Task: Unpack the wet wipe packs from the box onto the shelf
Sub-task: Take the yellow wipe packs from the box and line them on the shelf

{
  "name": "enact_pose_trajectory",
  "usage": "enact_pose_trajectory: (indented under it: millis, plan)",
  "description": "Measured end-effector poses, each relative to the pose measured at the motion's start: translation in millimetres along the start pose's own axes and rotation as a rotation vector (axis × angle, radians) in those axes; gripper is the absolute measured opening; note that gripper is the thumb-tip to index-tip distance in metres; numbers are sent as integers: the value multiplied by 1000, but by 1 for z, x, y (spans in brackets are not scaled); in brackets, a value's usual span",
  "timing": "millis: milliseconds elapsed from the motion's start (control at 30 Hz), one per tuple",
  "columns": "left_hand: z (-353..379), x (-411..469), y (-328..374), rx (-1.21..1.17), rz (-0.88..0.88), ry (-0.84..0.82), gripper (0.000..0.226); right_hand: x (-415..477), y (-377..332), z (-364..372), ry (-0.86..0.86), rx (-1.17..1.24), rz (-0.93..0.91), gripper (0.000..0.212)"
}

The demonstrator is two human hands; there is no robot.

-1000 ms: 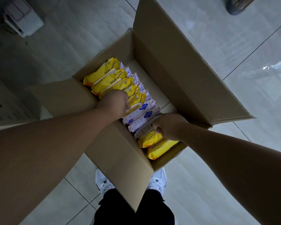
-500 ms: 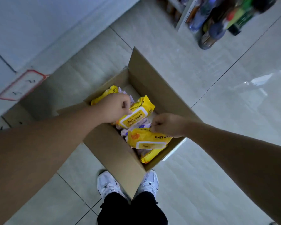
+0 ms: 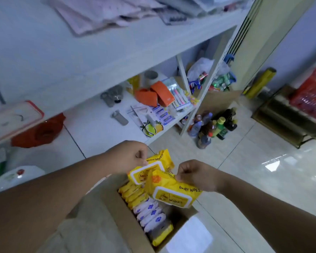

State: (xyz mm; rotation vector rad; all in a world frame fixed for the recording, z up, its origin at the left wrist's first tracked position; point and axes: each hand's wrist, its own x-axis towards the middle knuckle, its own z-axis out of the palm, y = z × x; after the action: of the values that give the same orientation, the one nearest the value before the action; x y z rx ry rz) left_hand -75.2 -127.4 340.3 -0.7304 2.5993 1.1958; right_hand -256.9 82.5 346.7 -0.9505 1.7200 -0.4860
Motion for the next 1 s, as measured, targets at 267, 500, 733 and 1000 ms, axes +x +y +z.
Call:
enact_pose_trajectory:
  millis: [267, 500, 733, 1000]
  plan:
    - [-144, -132, 129, 55, 54, 163, 19, -104, -172, -58, -68, -112, -272, 27]
    - [-229, -274, 185, 192, -36, 335, 17, -150, -302, -44, -187, -240, -470, 23]
    - [-267, -396, 150, 160, -186, 490, 17, -144, -399, 16, -312, -341, -613, 32]
    - [-297, -481, 77, 173, -321, 537, 17, -116, -475, 96, -332, -450, -601, 26]
